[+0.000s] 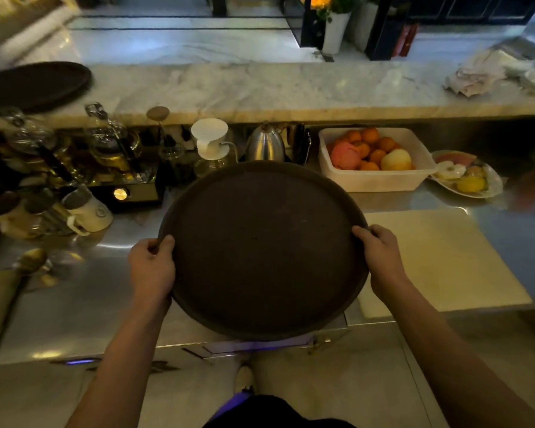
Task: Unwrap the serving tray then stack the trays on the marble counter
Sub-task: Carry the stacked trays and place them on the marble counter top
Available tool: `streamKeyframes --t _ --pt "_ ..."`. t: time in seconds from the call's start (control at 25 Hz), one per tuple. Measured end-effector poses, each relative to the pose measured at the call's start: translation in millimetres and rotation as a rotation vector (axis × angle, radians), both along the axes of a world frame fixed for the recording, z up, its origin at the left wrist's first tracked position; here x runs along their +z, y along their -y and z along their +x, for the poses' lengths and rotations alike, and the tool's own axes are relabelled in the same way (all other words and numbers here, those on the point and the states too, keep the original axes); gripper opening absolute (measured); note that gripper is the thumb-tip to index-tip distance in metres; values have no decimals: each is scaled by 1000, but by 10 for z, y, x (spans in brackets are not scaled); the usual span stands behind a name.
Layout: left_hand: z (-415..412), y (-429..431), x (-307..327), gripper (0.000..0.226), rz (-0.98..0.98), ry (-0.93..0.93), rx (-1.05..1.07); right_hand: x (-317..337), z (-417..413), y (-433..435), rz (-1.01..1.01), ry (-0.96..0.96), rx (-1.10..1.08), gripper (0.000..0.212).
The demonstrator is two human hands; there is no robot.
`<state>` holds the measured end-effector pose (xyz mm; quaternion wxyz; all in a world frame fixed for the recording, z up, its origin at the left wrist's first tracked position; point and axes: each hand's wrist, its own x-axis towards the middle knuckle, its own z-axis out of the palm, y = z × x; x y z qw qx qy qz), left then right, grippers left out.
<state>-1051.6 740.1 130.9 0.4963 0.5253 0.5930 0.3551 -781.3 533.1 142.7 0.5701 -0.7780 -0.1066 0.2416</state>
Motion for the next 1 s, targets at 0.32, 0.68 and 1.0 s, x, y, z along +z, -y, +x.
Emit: streamKeyframes --t 0.32,0.68,1.0 --pt "-737 183 1109 18 133 105 200 892 -290 -431 241 -24 209 19" --pt "-1409 -233 1986 14 288 113 323 1651 -828 -1459 303 66 355 29" --pt "-2129 -1844 2271 18 327 41 278 2036 -1540 -3046 292 194 332 23"
